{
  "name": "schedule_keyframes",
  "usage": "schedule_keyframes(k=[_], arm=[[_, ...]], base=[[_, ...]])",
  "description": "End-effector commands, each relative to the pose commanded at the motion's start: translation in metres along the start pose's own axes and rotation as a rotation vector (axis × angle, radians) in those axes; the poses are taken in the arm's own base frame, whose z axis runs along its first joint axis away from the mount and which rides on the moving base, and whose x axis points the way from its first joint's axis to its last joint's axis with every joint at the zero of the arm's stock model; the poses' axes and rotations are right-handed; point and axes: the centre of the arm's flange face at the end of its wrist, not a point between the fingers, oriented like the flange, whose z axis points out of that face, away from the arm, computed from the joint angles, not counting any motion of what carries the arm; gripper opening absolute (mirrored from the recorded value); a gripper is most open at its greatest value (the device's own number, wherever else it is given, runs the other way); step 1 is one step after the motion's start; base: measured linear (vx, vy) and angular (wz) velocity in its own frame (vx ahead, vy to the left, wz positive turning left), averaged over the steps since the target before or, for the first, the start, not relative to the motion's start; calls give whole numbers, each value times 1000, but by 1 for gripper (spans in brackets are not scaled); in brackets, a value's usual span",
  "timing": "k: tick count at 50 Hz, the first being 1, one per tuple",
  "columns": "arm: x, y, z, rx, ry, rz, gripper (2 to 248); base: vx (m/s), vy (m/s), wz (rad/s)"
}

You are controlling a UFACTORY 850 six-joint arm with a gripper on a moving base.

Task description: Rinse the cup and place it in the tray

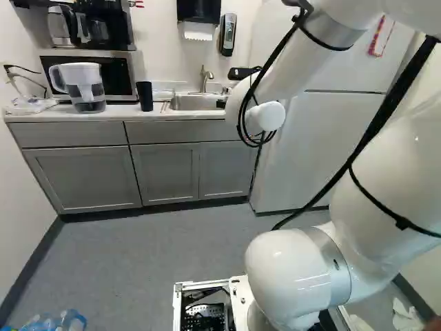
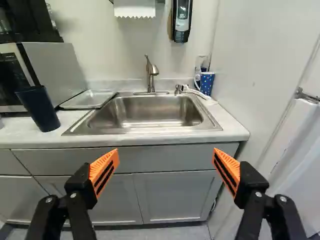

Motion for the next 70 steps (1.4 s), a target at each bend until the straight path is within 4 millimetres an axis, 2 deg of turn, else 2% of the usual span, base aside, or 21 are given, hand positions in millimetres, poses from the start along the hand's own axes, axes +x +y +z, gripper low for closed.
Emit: schedule_keyframes(k=[70], arm=[[69, -16, 23, 34, 14, -6, 247]], base=[[0, 0, 0]])
